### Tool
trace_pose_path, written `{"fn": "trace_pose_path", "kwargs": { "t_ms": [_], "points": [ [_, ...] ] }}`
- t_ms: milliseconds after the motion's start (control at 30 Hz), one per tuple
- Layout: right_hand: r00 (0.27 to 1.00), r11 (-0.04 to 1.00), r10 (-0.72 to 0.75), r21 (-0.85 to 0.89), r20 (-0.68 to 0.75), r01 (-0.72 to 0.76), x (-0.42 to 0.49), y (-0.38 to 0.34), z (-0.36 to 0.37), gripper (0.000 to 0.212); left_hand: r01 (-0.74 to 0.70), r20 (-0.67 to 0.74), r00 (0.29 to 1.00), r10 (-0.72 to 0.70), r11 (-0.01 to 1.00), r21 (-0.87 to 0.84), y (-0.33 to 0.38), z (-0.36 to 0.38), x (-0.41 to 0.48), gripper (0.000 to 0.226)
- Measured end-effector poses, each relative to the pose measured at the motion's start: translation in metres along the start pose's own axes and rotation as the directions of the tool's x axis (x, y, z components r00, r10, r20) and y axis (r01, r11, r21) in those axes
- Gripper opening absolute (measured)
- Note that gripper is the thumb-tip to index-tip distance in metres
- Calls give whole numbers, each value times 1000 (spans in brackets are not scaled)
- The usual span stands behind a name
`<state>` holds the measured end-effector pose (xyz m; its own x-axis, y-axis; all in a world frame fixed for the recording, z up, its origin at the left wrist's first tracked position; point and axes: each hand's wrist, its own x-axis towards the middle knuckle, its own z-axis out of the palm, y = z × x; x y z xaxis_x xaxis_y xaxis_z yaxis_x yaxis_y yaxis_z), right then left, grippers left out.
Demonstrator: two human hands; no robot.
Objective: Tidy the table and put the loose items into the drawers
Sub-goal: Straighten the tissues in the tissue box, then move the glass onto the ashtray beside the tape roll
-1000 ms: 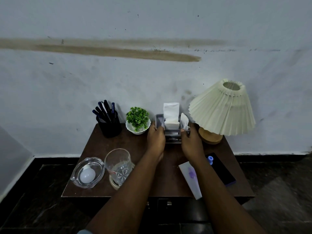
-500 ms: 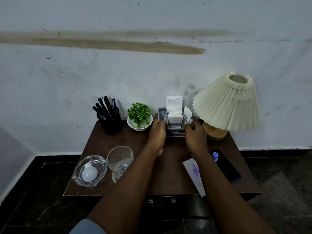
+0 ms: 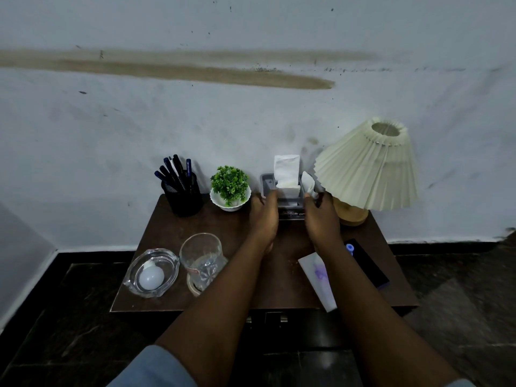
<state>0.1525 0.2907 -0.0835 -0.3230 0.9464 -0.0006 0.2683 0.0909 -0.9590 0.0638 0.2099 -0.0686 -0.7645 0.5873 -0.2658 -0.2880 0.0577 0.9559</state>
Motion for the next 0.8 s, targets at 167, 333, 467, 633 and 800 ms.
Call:
{"fn": "trace_pose_path", "kwargs": {
  "t_ms": [167,333,467,633,800],
  "points": [
    [997,994,56,-99,49,-51,-24,-23,-18,53,40,-117,992,-45,998,-43,14,-9,-47,96],
    [980,963,78,-267,182,-27,-70,-57,-27,29,42,48,998,-40,999,-34,49,-34,-107,45],
    [947,925,-32,-349,320,150,-125,-85,-25,29,-72,122,990,77,996,-44,96,-86,-151,29],
    [898,949,-58,-255,437,186,-170,-101,-11,51,-100,-31,995,97,984,-148,115,-168,-183,28],
    [866,997,22,-71,499,15,-183,-89,16,74,-30,-154,988,3,984,-175,73,-230,-191,30]
  ]
}}
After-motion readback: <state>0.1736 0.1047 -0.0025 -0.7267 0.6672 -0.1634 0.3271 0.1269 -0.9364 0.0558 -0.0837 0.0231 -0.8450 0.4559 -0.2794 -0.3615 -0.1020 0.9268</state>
